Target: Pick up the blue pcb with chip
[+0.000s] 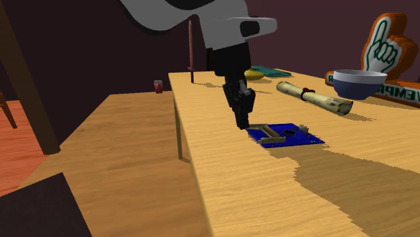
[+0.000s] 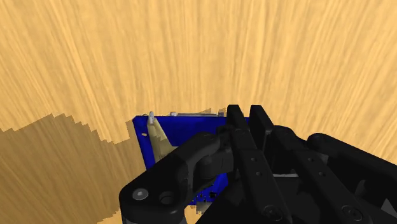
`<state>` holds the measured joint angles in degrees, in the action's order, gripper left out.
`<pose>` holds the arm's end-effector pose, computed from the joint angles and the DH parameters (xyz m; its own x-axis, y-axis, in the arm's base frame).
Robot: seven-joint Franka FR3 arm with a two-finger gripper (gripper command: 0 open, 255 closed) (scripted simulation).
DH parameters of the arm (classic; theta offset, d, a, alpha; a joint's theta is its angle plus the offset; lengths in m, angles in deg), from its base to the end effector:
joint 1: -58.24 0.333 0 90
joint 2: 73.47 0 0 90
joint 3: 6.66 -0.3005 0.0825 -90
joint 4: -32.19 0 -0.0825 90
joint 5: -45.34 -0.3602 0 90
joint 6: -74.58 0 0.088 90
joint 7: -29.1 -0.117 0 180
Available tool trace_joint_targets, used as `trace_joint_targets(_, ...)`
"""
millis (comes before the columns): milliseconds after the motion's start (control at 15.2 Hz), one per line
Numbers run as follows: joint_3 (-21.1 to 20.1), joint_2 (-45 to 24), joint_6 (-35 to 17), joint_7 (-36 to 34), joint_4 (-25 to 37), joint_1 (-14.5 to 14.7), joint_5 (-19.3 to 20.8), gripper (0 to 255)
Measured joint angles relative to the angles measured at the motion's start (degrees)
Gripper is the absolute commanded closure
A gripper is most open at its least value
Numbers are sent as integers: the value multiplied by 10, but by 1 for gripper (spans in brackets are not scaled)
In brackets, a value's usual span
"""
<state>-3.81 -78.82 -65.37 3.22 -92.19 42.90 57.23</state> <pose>0.5196 -0.1722 0.3584 0.7982 -0.5612 0.2189 -0.5872 -0.8059 0.0750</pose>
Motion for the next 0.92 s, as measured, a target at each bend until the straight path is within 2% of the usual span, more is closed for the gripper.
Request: trace_joint_targets(924, -3, 49, 96, 19, 48, 2, -14, 255)
